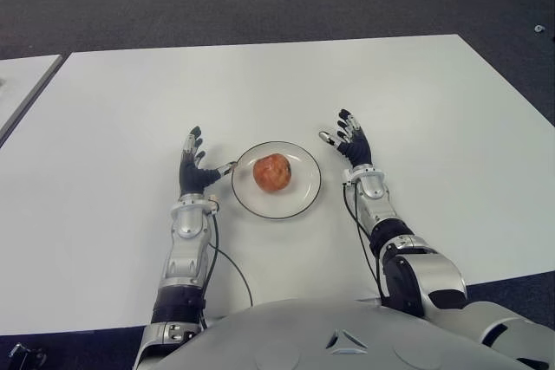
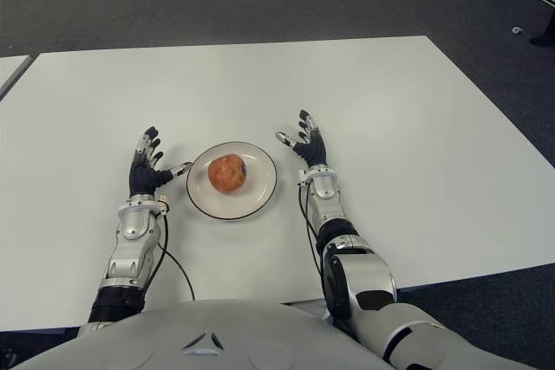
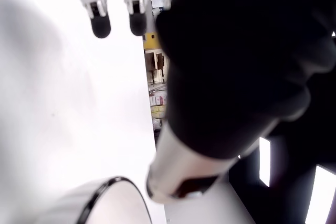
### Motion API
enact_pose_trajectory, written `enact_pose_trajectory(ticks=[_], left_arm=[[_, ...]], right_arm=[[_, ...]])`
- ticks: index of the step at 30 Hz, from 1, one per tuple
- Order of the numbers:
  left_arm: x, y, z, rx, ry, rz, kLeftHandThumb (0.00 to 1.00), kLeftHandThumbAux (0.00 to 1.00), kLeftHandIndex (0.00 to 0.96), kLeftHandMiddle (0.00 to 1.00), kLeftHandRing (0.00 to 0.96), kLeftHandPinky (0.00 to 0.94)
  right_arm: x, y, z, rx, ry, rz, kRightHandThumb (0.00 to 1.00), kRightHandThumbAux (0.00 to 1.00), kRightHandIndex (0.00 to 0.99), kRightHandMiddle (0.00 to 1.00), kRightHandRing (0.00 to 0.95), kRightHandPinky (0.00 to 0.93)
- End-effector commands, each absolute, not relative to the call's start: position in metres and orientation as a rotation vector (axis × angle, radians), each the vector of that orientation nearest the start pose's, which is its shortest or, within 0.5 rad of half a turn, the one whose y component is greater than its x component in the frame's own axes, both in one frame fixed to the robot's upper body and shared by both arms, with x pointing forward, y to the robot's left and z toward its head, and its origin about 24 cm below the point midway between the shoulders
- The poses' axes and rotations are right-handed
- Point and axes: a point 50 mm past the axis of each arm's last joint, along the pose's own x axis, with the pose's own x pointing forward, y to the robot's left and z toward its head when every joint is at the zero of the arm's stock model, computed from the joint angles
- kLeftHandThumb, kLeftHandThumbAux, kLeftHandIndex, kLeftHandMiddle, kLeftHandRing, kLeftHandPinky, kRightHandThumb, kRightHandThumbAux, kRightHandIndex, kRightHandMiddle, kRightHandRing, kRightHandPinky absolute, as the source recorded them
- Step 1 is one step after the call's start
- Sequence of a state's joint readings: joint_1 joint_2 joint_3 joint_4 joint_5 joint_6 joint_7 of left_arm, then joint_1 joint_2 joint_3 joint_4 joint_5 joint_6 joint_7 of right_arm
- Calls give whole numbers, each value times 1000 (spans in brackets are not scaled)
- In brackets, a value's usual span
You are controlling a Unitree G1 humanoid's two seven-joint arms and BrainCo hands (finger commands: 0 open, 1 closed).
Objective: Put the apples into the plate.
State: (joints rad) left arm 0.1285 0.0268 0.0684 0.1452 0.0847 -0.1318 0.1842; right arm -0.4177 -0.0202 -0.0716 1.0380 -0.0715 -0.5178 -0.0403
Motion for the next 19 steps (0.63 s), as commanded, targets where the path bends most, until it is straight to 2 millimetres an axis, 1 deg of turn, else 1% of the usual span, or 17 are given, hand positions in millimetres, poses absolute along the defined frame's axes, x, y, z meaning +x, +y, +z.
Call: enact_pose_trajectory(ticks=[1,15,19], left_arm=[[219,188,-7,120,141,258,0,377,0,0,0,38],[219,187,-7,125,144,257,0,382,0,0,0,41],[219,187,-7,128,144,256,0,379,0,0,0,41]], right_arm=[[282,-140,-44,-76,192,46,153,745,0,43,70,111],[277,-140,-46,-79,230,49,144,723,0,36,59,98],[275,-139,-45,-83,242,49,128,706,0,25,48,78]])
